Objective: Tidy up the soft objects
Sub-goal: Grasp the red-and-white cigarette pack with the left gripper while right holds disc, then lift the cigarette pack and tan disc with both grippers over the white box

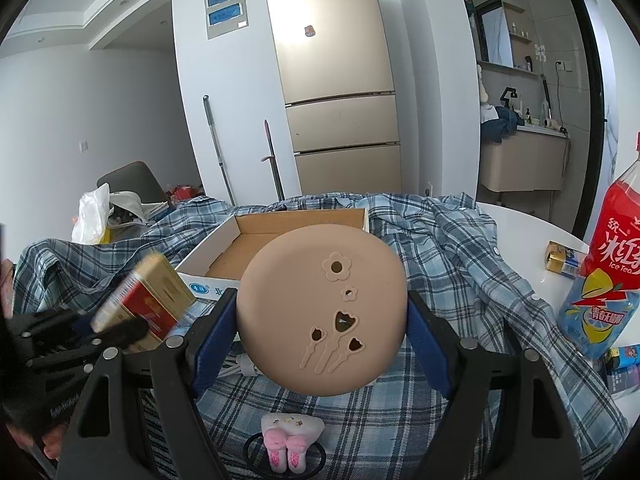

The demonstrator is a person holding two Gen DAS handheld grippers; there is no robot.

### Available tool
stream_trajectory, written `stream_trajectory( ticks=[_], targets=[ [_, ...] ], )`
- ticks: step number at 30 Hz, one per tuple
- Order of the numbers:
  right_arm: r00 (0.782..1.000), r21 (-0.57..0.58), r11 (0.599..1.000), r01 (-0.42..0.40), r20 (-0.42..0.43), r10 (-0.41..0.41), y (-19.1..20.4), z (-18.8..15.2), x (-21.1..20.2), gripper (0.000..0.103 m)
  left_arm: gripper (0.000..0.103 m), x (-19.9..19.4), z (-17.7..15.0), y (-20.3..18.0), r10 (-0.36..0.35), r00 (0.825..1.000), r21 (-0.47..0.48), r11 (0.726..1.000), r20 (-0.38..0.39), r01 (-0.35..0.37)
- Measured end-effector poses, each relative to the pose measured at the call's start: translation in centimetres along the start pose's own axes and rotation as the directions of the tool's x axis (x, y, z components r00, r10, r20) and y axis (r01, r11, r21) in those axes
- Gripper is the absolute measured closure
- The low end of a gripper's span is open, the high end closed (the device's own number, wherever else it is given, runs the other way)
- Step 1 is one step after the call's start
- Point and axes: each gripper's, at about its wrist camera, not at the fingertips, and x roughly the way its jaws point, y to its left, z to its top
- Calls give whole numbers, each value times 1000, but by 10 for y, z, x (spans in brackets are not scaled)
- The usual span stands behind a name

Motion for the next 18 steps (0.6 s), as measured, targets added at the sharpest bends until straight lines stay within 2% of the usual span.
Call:
stream_trajectory(
  ticks=[3, 5, 8, 10, 14, 18],
  targets=[
    [1000, 2, 1000, -3, 4, 3, 0, 0, -1, 24, 79, 6, -3, -21, 30, 999, 95, 995, -26, -27],
    [1000, 1, 1000, -2, 4, 2, 0, 0, -1, 24, 79, 15, -6, -22, -8, 997, 96, 995, -77, 15],
    [1000, 1, 1000, -2, 6, 2, 0, 0, -1, 24, 79, 28, -9, -12, -40, 991, 35, 998, -130, 45],
    [1000, 1, 1000, -2, 4, 2, 0, 0, -1, 24, 79, 38, -12, -2, -95, 980, -25, 995, -173, 92],
    [1000, -3, 1000, -3, -3, 3, 0, 0, -2, 24, 79, 49, -18, 8, -138, 967, -95, 988, -213, 120],
    [1000, 0, 1000, -1, -5, 1, 1, 1, -1, 24, 79, 63, -24, 19, -216, 942, -186, 968, -255, 171]
  ],
)
